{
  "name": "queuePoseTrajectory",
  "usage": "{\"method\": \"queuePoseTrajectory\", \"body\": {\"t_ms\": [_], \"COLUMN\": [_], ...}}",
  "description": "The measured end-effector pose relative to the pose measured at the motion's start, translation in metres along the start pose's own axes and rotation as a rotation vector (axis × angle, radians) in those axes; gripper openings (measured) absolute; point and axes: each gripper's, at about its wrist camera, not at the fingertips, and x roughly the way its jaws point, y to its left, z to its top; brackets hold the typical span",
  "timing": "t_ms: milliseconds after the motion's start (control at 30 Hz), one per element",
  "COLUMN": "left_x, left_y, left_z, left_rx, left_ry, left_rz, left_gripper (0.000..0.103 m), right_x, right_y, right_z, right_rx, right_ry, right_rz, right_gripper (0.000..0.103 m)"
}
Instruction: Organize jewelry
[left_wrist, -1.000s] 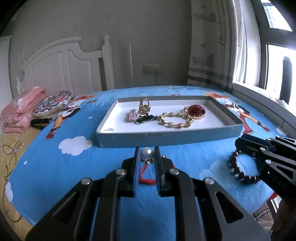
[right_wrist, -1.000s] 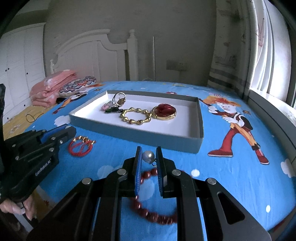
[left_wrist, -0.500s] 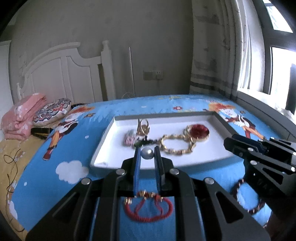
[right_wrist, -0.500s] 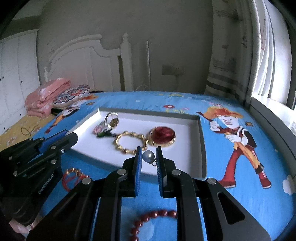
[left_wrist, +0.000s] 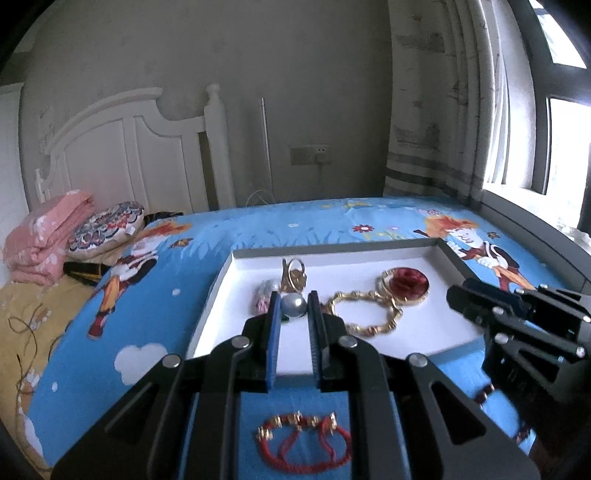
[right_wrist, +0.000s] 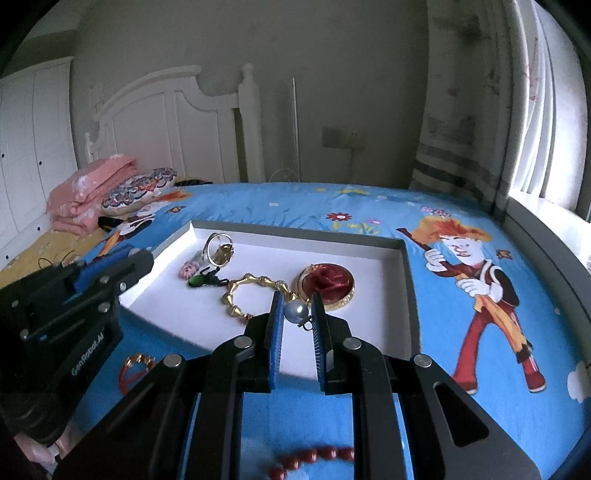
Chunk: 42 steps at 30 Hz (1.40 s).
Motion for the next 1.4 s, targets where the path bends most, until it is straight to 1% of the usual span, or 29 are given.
{"method": "queuePoseTrajectory", "body": {"t_ms": [200, 533, 800, 1000, 1100, 1133, 1200, 1267, 1333, 1400], "left_x": [0.031, 0.074, 0.103, 0.11, 0.109, 0.108, 0.107, 0.106, 0.103, 0.099], "left_y": [0.004, 0.001, 0.007, 0.012, 0.012, 0.012, 0.013, 0.014, 0.015, 0.015], "left_z": [0.02, 0.041, 0.046, 0.041, 0.039, 0.039, 0.039, 0.04, 0.04, 0.039], "left_rx": [-0.007, -0.026, -0.058, -0.055, -0.046, -0.047, -0.052, -0.057, -0.055, -0.049], "left_ry": [0.036, 0.103, 0.151, 0.161, 0.151, 0.146, 0.143, 0.141, 0.134, 0.125], "left_rz": [0.006, -0.02, 0.001, 0.022, 0.032, 0.038, 0.04, 0.038, 0.046, 0.054], "left_gripper": [0.014, 0.014, 0.014, 0.014, 0.014, 0.015, 0.018, 0.02, 0.025, 0.032], "right_x": [0.029, 0.063, 0.079, 0.082, 0.082, 0.082, 0.081, 0.08, 0.077, 0.074], "right_y": [-0.002, -0.008, -0.007, -0.004, -0.004, -0.004, -0.003, -0.003, -0.004, -0.005], "right_z": [0.012, 0.036, 0.054, 0.051, 0.049, 0.049, 0.05, 0.05, 0.05, 0.05], "right_rx": [0.017, 0.036, 0.04, 0.029, 0.035, 0.033, 0.024, 0.024, 0.035, 0.04], "right_ry": [0.039, 0.093, 0.1, 0.105, 0.117, 0.121, 0.112, 0.111, 0.107, 0.1], "right_rz": [-0.013, -0.032, -0.054, -0.06, -0.053, -0.063, -0.071, -0.078, -0.075, -0.074], "right_gripper": [0.015, 0.015, 0.015, 0.015, 0.017, 0.017, 0.017, 0.018, 0.025, 0.025]}}
